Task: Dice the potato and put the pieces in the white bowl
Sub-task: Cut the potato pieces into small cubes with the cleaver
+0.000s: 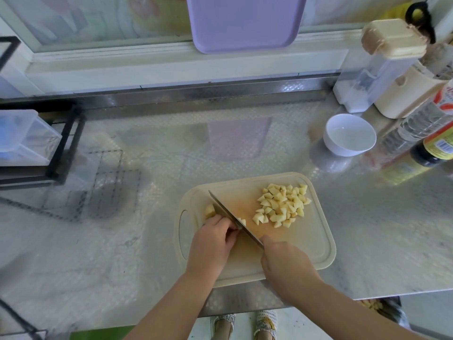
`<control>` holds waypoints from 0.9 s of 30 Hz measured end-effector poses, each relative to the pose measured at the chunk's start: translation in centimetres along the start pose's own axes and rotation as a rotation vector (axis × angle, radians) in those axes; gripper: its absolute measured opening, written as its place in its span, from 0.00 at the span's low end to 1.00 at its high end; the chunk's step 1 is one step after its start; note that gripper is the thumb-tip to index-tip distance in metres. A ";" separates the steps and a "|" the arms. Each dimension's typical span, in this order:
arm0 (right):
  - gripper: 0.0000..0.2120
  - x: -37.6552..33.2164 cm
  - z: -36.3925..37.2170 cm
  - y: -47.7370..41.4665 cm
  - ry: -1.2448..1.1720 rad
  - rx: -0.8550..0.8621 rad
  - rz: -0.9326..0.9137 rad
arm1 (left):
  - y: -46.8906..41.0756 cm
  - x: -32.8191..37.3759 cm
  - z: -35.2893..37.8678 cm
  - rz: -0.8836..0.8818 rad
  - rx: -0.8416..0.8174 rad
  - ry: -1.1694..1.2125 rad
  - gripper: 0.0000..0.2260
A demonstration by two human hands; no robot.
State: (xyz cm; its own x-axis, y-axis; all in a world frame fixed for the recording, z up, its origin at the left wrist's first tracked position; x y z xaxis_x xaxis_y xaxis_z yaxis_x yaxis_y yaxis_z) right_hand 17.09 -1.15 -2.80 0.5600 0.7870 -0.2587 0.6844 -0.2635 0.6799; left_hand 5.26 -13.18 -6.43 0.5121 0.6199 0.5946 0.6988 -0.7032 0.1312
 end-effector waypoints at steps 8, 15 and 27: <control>0.09 1.6 -0.5 -0.4 -0.235 0.059 0.028 | -0.3 0.3 0.2 0.062 0.002 -0.035 0.03; 0.09 4.8 -4.6 0.6 -0.206 0.179 -0.009 | -2.7 3.0 1.4 0.101 -0.040 -0.062 0.03; 0.10 7.3 -7.8 2.6 0.274 0.329 -0.071 | -3.4 6.7 -7.6 0.204 0.182 0.168 0.05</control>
State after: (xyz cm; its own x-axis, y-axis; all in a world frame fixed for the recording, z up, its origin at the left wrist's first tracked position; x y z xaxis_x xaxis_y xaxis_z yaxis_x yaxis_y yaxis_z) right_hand 19.33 8.29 2.42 0.3921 0.9169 -0.0751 0.8537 -0.3322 0.4010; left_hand 2.52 -9.32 3.12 0.5721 0.3953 0.7186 0.6754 -0.7242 -0.1393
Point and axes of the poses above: each hand's wrist, its own y-axis away from the middle knuckle, its own z-axis out of the palm, x = y × z, the point moved 2 cm from there along -y, towards the middle knuckle, and after that the axes turned 9 degrees about -x, right-handed, at the moved point
